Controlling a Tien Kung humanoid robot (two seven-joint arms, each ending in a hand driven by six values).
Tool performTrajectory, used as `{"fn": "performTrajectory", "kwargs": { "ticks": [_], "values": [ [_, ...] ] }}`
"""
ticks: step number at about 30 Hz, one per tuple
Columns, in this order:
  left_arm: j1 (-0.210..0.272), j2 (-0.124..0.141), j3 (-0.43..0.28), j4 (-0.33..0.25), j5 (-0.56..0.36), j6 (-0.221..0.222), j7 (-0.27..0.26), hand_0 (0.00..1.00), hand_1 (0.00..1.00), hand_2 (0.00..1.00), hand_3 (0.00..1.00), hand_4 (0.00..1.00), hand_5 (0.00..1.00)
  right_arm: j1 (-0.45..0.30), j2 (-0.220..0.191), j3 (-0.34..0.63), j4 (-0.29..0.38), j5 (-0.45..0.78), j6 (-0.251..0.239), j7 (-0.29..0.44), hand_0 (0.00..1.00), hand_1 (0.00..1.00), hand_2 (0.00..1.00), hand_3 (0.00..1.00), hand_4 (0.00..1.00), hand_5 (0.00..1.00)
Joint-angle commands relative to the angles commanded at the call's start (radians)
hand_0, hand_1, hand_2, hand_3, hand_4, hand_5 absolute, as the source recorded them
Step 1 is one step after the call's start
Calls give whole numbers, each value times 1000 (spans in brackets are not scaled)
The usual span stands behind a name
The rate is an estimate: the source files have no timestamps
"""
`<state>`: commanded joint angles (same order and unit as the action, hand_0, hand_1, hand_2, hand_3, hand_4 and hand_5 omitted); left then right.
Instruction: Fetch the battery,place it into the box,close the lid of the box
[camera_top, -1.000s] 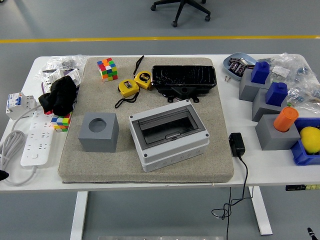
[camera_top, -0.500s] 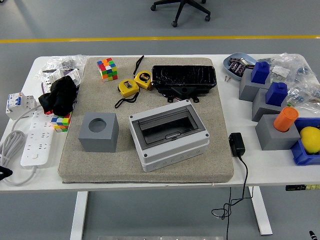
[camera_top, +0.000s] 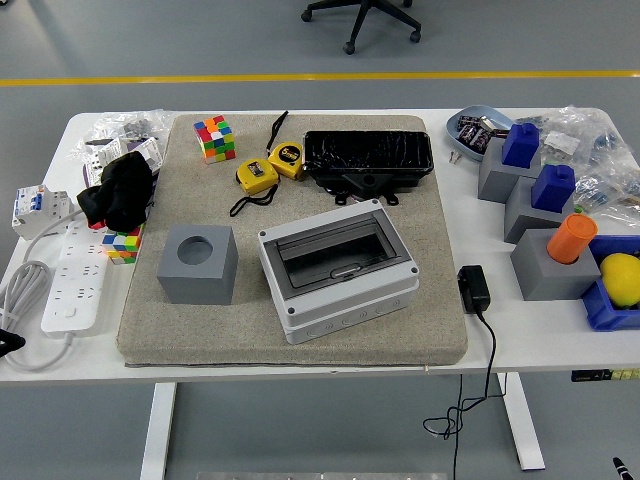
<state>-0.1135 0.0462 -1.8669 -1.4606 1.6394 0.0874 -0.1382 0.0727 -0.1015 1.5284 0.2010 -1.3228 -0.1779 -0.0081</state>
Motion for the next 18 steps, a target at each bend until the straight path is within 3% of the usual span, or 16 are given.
{"fn": "performTrajectory", "kwargs": {
  "ticks": [9,14,18],
  "values": [
    [-1,0,5,4,-15,8,-17,841,801,762,745,998,998,2,3,11,-1,-6,-1,-1,853,824,799,823,998,998],
    [-5,5,12,2,-4,-30,14,833,804,761,740,998,998,3,3,12,-1,-6,-3,-1,853,825,799,824,998,998],
    [-3,5,14,2,-4,-27,12,809,792,756,732,998,998,2,5,10,-1,-4,-4,0,855,825,799,825,998,998]
  ]
}}
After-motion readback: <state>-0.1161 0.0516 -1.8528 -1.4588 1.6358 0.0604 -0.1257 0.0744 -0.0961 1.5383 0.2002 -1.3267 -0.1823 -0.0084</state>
